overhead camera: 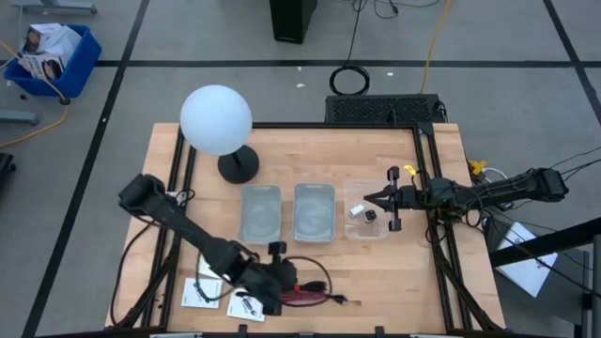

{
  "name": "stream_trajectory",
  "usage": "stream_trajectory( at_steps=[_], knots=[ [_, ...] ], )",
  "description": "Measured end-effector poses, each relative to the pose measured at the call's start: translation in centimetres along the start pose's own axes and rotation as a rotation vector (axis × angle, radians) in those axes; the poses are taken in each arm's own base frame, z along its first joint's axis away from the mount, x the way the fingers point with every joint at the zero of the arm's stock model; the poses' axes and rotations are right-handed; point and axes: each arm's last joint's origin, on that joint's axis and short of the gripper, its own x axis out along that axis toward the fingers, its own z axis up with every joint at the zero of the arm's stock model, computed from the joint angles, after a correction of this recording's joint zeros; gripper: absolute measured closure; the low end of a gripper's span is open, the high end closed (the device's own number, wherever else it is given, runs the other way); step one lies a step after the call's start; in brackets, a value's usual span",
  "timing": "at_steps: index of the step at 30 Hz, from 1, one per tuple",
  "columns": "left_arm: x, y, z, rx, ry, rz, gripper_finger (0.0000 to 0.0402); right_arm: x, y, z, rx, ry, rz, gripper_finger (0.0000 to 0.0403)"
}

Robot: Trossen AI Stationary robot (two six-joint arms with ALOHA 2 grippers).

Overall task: Pick and place items into bin
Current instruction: Put the top black charger cable into the right gray bin

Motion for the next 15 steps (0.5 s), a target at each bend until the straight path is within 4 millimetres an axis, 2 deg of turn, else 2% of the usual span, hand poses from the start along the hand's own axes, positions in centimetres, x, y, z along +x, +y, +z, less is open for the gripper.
stream_trajectory(
  at_steps=[3,7,11,15],
  knots=[
    [1.7,0.1,-0.6,0.007,0.093,0.012,0.0343,0.0,0.0,0.0,0.0,0.0,0.0,0.0394],
    [3.6,0.6,-1.7,-0.061,0.185,0.03,0.0278,0.0,0.0,0.0,0.0,0.0,0.001,0.0394],
    [5.6,0.5,-2.6,-0.079,0.271,-0.043,0.022,0.0,0.0,0.0,0.009,0.0,0.004,0.0394],
    [6.5,0.3,-3.1,-0.037,0.299,-0.074,0.0184,0.0,0.0,0.0,0.027,0.0,0.004,0.0394]
  ],
)
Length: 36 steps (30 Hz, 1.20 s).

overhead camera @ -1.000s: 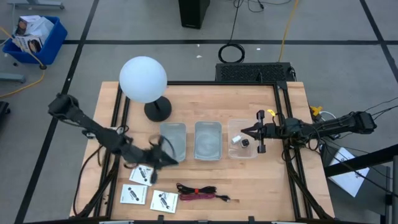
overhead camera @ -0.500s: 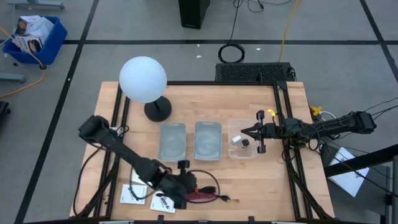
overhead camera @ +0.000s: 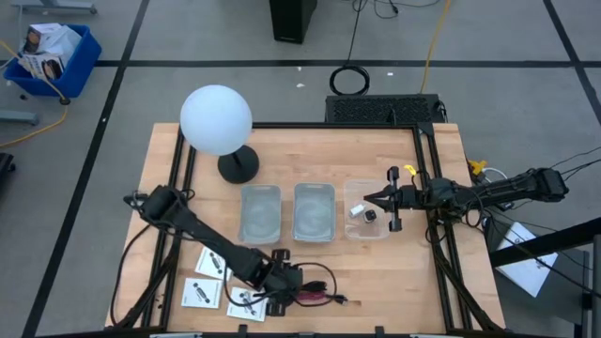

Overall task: Pick and place items into bin
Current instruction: Put the top black charger cable into the right gray bin

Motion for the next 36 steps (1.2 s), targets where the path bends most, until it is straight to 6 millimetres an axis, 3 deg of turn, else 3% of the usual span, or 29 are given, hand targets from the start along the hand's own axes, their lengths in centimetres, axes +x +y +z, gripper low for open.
stream_trajectory(
  at_steps=[6,16,22,26,32,36],
  knots=[
    [0.5,0.1,0.0,0.025,-0.013,0.031,0.0168,0.0,0.0,0.0,0.0,-0.003,0.0,0.0394],
    [4.2,1.1,-0.3,0.015,0.039,0.038,0.0167,0.0,0.0,0.0,-0.004,0.002,-0.002,0.0393],
    [4.8,1.5,-0.2,0.023,0.053,0.026,0.017,0.0,0.0,0.0,-0.012,0.004,-0.002,0.039],
    [4.7,1.5,-0.2,0.076,0.052,0.017,0.0217,0.0,0.0,0.0,-0.012,0.003,-0.003,0.0391],
    [4.7,1.9,0.0,0.065,0.06,-0.019,0.0359,0.0,0.0,0.0,-0.017,0.003,-0.003,0.0391],
    [4.6,2.0,0.1,0.076,0.054,-0.014,0.0359,0.0,0.0,0.0,-0.014,0.003,-0.003,0.0394]
  ],
)
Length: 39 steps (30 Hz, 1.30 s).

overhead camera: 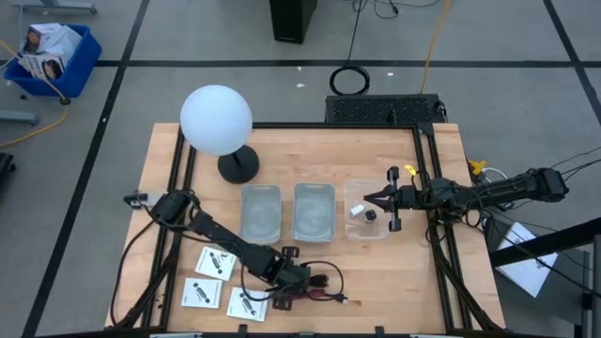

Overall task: Pick and place items into bin
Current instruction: Put the top black charger cable into the right gray bin

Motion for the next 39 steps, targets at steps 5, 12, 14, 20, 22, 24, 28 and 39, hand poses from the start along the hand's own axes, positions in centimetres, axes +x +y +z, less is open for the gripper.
stream_trajectory(
  at_steps=[5,12,14,20,22,24,28,39],
  knots=[
    [-2.0,-0.4,0.1,0.05,-0.023,0.006,0.0355,0.0,0.0,0.0,0.01,0.001,0.0,0.0394],
    [-9.0,-0.7,1.5,0.088,-0.234,0.082,0.0357,0.0,0.0,0.0,0.01,0.0,0.0,0.0395],
    [-11.6,-0.3,1.7,0.1,-0.305,0.115,0.0357,0.0,0.0,0.0,0.01,0.001,0.0,0.0394],
    [-18.3,3.5,2.2,0.111,-0.44,0.208,0.0357,0.0,0.0,0.0,0.01,0.001,0.0,0.0396],
    [-19.8,5.3,2.4,0.133,-0.464,0.256,0.0357,0.0,0.0,0.0,0.013,0.001,0.0,0.0394],
    [-20.6,7.2,2.5,0.184,-0.457,0.311,0.0357,0.0,0.0,0.0,0.014,0.001,0.0,0.0393],
    [-20.1,10.5,2.7,0.373,-0.359,0.37,0.0357,0.0,0.0,-0.1,0.013,0.006,0.001,0.039],
    [-13.4,14.0,3.5,0.792,-0.147,0.28,0.0356,0.0,0.0,-0.3,-0.017,0.031,0.004,0.039]
  ],
)
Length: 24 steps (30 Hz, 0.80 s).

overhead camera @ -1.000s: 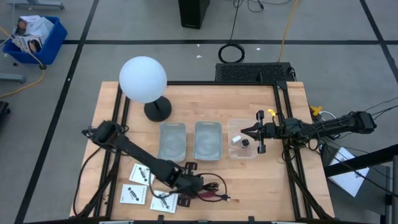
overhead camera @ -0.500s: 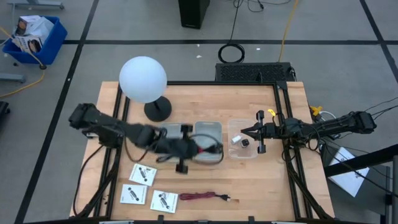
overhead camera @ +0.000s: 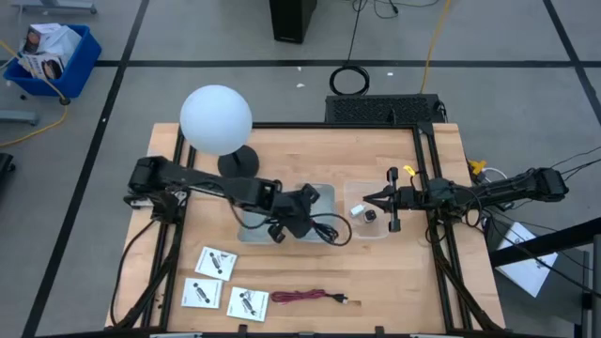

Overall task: Pick and place items into bin
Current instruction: Put the top black charger cable into the right gray bin

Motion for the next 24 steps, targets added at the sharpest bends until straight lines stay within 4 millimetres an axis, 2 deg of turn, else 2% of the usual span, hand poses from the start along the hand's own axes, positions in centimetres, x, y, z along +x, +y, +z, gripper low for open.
stream_trajectory(
  at_steps=[3,9,15,20,24],
  knots=[
    [2.2,0.1,-1.1,0.082,0.073,-0.023,0.0353,0.0,0.0,0.0,-0.001,0.0,0.0,0.0392],
    [4.8,-0.1,-2.0,0.206,0.145,-0.05,0.0357,0.0,0.0,0.0,-0.015,0.0,0.0,0.0394],
    [5.2,-0.1,-2.0,0.247,0.157,-0.037,0.0356,0.0,0.0,0.0,-0.028,0.0,-0.001,0.0397],
    [5.3,0.1,-1.9,0.231,0.104,-0.045,0.0357,0.0,0.0,0.0,-0.033,0.0,-0.001,0.0395],
    [6.0,-0.1,-2.1,0.217,0.127,-0.054,0.0357,0.0,0.0,0.0,-0.033,0.0,-0.001,0.0396]
  ],
)
